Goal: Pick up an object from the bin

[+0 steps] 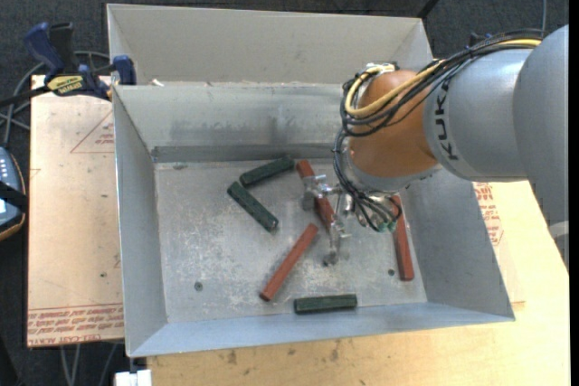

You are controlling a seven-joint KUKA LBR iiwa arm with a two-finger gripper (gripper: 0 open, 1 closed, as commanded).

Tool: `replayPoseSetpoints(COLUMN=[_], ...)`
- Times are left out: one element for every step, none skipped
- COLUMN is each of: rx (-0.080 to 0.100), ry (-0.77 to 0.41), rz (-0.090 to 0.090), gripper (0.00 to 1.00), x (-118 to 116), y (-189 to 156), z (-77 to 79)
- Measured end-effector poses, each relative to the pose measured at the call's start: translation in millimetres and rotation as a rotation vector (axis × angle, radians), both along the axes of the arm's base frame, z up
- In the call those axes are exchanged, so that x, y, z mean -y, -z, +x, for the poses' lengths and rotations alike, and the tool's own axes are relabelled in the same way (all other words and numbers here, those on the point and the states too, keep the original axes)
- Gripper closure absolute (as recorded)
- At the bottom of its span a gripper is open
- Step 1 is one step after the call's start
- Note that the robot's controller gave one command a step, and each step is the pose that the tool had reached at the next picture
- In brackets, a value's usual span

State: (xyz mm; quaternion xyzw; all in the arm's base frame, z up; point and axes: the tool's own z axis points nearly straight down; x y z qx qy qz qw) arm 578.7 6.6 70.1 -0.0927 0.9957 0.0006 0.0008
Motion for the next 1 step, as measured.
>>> replayPoseSetpoints(rx=[0.003], ry=[-0.274], rz=[0.0], gripper=[0.0], x=[-16.4], y=[-60.5], z=[-30.9])
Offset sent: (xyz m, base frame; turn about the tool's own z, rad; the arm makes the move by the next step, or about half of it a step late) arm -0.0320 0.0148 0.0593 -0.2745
